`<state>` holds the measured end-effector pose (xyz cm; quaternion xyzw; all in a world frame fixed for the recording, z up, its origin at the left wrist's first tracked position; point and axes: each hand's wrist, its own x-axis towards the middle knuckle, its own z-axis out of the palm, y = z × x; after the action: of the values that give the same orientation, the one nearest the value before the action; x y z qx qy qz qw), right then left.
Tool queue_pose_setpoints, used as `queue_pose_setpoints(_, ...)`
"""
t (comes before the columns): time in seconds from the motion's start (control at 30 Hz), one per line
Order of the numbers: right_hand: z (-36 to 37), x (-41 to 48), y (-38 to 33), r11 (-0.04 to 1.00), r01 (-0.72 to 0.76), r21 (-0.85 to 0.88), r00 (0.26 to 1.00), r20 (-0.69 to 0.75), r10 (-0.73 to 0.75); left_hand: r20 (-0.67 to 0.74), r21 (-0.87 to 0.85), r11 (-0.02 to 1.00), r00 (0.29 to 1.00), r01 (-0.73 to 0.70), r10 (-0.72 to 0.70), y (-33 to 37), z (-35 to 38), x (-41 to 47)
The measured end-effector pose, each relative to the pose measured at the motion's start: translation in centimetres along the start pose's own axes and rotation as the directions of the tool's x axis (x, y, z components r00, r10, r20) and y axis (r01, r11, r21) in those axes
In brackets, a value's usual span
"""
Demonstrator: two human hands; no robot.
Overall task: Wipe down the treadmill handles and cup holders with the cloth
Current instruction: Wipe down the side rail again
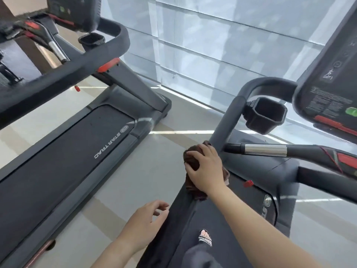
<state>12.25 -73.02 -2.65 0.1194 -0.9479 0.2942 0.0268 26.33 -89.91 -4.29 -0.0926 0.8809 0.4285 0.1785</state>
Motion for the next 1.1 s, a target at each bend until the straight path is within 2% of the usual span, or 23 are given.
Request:
queue_pose_setpoints(0.23,2.9,-9.2,-4.7,0.994,-0.064,0.090,0.992,-0.099,0.073,0.173,0.010,0.993,0.978,-0.118,0.114,-3.5,-1.0,-2.1)
queue_pose_setpoints(0.37,3.7,-9.5,-5.1,0.988,-0.124,0.092,0.985,-0.110,0.134,0.232,0.034,0.990,0.964,-0.140,0.128,-4.2,-1.4,-2.9)
queue_pose_setpoints(0.5,3.5,-5.9,-4.6,0.978,-0.205,0.025,0.973,-0.107,0.206,0.246,0.038,0.991,0.963,-0.127,0.114,-4.2,-2.0,-3.7)
queue_pose_setpoints(0.63,3.2,-3.6,-4.1,0.978,-0.207,-0.022,0.975,-0.086,0.205,0.222,0.025,0.992,0.969,-0.120,0.111,-3.8,-2.0,-4.3)
queue_pose_setpoints(0.8,2.6,-6.0,-3.8,0.980,-0.157,0.125,0.973,-0.148,0.175,0.206,0.023,0.998,0.977,-0.061,0.055,-3.3,-1.5,-5.1)
queue_pose_setpoints(0.93,3.2,-10.0,-4.4,0.935,-0.164,0.315,0.942,-0.232,0.243,0.193,0.069,0.995,0.979,-0.076,0.062,-3.7,-1.6,-4.6)
queue_pose_setpoints(1.1,4.3,-14.1,-6.6,0.942,-0.164,0.293,0.958,-0.180,0.223,0.224,0.122,0.984,0.970,-0.126,0.096,-3.7,-2.8,-3.7)
